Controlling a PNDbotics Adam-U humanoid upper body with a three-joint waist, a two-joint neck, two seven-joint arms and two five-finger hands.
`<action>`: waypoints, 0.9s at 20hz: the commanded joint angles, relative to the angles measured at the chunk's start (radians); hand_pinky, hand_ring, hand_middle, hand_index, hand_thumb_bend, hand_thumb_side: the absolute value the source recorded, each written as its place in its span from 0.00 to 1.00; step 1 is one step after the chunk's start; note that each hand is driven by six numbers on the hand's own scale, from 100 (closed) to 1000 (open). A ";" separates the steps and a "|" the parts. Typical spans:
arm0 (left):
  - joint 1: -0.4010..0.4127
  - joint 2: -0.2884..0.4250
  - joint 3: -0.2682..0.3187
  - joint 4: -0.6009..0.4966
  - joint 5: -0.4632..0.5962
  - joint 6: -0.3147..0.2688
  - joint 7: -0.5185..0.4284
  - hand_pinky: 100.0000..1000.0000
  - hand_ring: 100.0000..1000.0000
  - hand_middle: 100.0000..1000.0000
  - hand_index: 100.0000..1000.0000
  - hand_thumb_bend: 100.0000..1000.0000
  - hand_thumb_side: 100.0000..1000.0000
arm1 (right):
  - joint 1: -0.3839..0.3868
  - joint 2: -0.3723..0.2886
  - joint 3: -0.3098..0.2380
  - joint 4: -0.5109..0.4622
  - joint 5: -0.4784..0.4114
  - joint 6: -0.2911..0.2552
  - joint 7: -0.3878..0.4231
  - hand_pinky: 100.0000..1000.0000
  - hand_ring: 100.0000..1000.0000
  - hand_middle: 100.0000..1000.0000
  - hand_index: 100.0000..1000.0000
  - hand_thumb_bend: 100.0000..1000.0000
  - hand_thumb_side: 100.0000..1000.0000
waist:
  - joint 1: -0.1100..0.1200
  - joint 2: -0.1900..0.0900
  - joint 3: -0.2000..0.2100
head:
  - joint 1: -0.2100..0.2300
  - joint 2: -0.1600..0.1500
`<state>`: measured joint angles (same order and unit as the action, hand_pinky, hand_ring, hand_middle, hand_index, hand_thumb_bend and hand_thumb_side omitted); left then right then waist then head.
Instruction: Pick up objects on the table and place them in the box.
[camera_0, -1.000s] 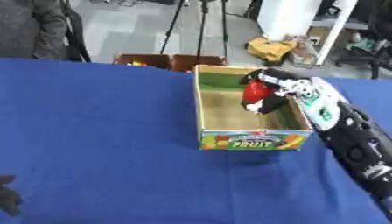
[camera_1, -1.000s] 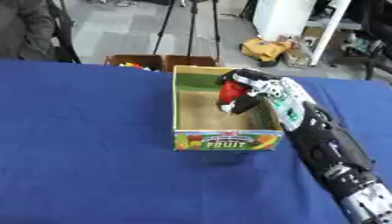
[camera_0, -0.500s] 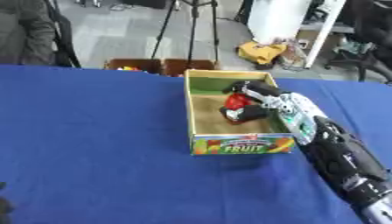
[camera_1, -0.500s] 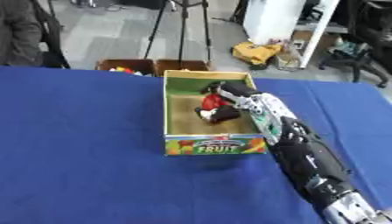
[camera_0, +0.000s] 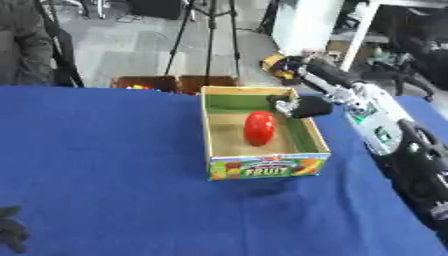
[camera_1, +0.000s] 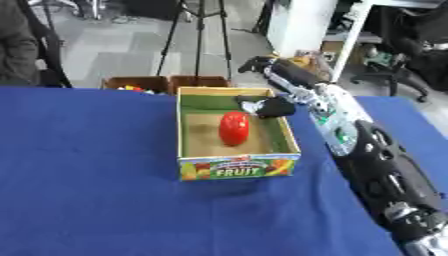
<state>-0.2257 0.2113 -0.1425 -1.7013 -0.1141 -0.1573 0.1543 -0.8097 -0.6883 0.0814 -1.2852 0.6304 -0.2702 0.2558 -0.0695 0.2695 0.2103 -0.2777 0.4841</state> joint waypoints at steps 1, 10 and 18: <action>0.003 -0.002 0.009 -0.007 0.000 -0.002 0.005 0.52 0.29 0.38 0.67 0.61 0.96 | -0.002 -0.051 0.004 -0.060 -0.033 0.011 -0.001 0.61 0.81 0.80 0.84 0.11 0.46 | 0.010 -0.026 -0.011 | 0.035 0.018; 0.033 -0.005 0.040 -0.002 -0.004 -0.002 0.032 0.52 0.29 0.38 0.67 0.61 0.97 | 0.215 -0.002 -0.009 -0.280 -0.168 -0.083 -0.064 0.49 0.77 0.75 0.77 0.00 0.44 | 0.050 -0.023 -0.167 | 0.148 0.045; 0.036 -0.009 0.036 0.000 -0.003 -0.002 0.030 0.52 0.29 0.38 0.66 0.61 0.97 | 0.404 0.069 -0.052 -0.494 -0.208 0.009 -0.010 0.45 0.76 0.73 0.77 0.00 0.47 | 0.061 -0.021 -0.184 | 0.144 0.079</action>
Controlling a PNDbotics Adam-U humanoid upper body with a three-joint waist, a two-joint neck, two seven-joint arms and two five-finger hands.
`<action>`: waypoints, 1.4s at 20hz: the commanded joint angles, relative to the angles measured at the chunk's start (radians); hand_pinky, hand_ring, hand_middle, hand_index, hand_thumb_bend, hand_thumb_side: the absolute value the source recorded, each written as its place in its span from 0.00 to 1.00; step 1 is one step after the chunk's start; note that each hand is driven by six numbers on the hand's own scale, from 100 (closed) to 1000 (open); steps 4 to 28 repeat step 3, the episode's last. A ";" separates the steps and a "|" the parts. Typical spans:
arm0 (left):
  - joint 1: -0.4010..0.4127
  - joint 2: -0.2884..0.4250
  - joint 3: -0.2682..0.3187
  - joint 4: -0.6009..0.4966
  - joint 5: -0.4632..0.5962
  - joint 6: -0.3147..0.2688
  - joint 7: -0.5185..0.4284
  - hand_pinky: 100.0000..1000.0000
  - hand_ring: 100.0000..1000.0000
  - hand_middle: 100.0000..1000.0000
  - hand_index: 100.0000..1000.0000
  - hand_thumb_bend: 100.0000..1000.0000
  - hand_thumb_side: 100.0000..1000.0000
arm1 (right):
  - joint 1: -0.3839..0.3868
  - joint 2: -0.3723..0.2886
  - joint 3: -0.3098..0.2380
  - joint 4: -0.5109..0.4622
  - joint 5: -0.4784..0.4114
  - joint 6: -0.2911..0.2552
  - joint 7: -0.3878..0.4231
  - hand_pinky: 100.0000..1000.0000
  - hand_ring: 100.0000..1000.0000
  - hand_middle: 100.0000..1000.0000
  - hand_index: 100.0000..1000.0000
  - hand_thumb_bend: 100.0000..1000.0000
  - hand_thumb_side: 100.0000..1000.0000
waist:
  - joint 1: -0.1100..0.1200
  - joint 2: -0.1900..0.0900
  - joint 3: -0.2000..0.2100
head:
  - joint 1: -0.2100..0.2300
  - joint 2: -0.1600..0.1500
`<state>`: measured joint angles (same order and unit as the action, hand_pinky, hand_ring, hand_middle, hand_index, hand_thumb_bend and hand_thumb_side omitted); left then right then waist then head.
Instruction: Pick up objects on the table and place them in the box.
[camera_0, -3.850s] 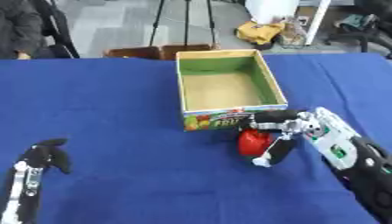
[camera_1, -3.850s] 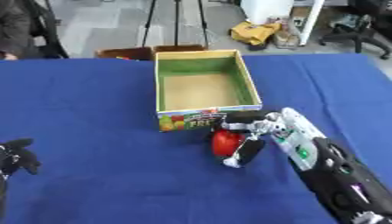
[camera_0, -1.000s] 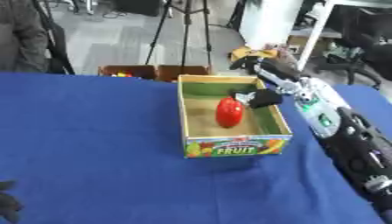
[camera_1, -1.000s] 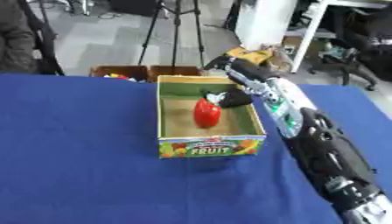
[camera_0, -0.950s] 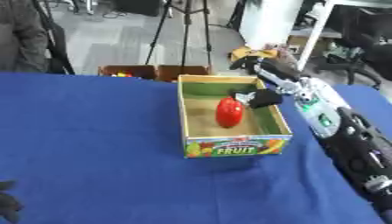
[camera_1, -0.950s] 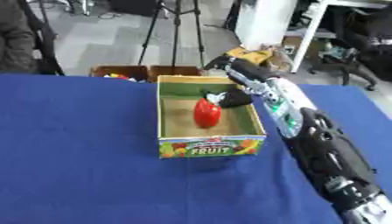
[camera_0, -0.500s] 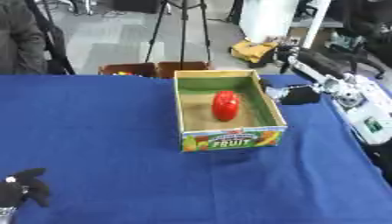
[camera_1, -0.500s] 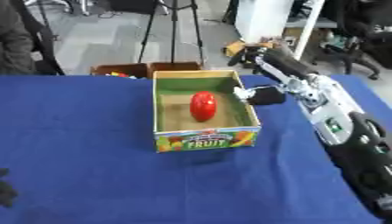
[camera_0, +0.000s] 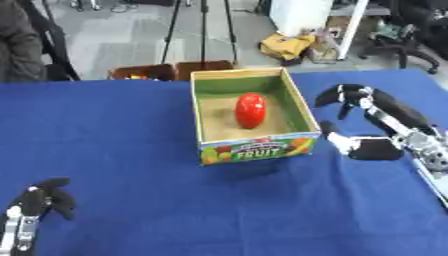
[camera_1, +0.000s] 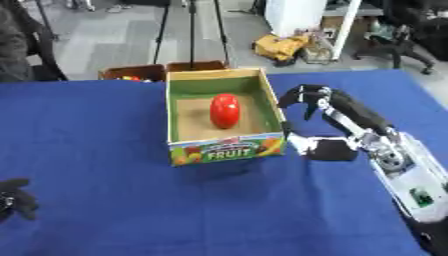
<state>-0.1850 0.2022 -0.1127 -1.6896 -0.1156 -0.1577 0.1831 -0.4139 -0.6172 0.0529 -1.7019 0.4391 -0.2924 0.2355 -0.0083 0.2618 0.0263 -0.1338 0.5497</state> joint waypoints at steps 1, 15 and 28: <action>-0.004 -0.001 0.006 -0.011 -0.001 -0.001 0.002 0.52 0.29 0.38 0.66 0.61 0.97 | 0.019 0.004 -0.024 -0.100 -0.020 0.047 0.018 0.45 0.76 0.73 0.77 0.00 0.46 | 0.000 -0.014 0.000 | 0.001 0.019; -0.001 -0.004 0.004 -0.010 0.000 -0.001 0.001 0.52 0.29 0.38 0.66 0.61 0.97 | 0.032 0.015 -0.022 -0.133 -0.025 0.077 0.033 0.44 0.75 0.73 0.76 0.00 0.48 | 0.004 -0.014 -0.003 | 0.004 0.026; -0.001 -0.004 0.004 -0.010 0.000 -0.001 0.001 0.52 0.29 0.38 0.66 0.61 0.97 | 0.032 0.015 -0.022 -0.133 -0.025 0.077 0.033 0.44 0.75 0.73 0.76 0.00 0.48 | 0.004 -0.014 -0.003 | 0.004 0.026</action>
